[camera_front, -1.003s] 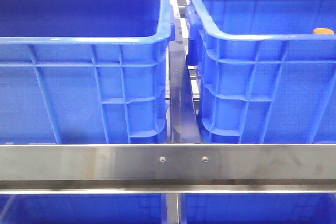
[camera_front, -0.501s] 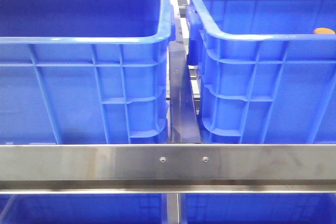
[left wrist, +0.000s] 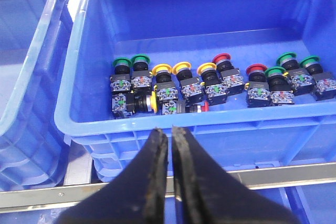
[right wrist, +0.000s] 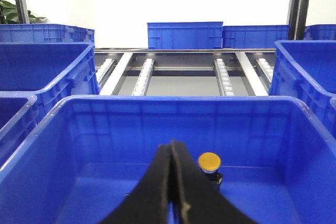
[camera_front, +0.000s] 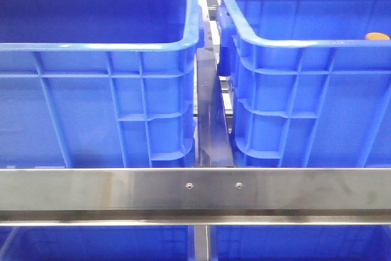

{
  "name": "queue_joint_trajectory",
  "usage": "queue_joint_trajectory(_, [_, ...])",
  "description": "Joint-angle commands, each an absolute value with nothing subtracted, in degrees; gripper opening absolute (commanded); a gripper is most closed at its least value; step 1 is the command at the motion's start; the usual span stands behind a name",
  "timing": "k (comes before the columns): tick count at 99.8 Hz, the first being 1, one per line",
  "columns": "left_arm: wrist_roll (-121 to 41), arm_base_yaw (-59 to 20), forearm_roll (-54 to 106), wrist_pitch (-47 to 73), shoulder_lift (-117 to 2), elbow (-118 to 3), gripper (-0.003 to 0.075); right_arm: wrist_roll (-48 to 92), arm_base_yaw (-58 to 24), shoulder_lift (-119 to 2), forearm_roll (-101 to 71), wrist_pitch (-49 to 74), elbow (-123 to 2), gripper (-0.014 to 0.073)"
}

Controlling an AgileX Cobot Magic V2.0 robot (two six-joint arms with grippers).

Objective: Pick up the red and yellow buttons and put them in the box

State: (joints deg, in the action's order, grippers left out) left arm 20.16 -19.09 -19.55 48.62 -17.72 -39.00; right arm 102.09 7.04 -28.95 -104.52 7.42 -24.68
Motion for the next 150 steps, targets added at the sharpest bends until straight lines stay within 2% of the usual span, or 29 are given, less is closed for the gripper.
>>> queue_joint_trajectory(1, [20.23,-19.55,-20.37,44.64,-18.36,-40.43,-0.0019,102.58,7.18,-28.96,-108.74,9.29,-26.25,-0.0068])
queue_joint_trajectory(14, [20.23,-19.42,-21.94,43.1,-18.31,-40.43,-0.0019,102.58,7.18,-28.96,-108.74,9.29,-26.25,-0.0068])
queue_joint_trajectory(33, [18.37,-18.09,-20.55,34.81,-17.49,-38.99,-0.0019,102.58,7.18,-28.96,-108.74,9.29,-26.25,-0.0068])
queue_joint_trajectory(71, [-4.58,-6.96,0.7,10.72,-6.93,-22.35,-0.0019,102.58,7.18,-28.96,-108.74,9.29,-26.25,-0.0068])
queue_joint_trajectory(101, [-4.77,-3.86,2.36,7.25,2.3,-8.97,-0.0019,102.58,7.18,-28.96,-108.74,9.29,-26.25,-0.0068])
queue_joint_trajectory(150, [-4.77,-3.86,2.36,-6.57,2.17,2.54,-0.0019,102.58,7.18,-29.01,-108.74,9.29,-26.19,-0.0068])
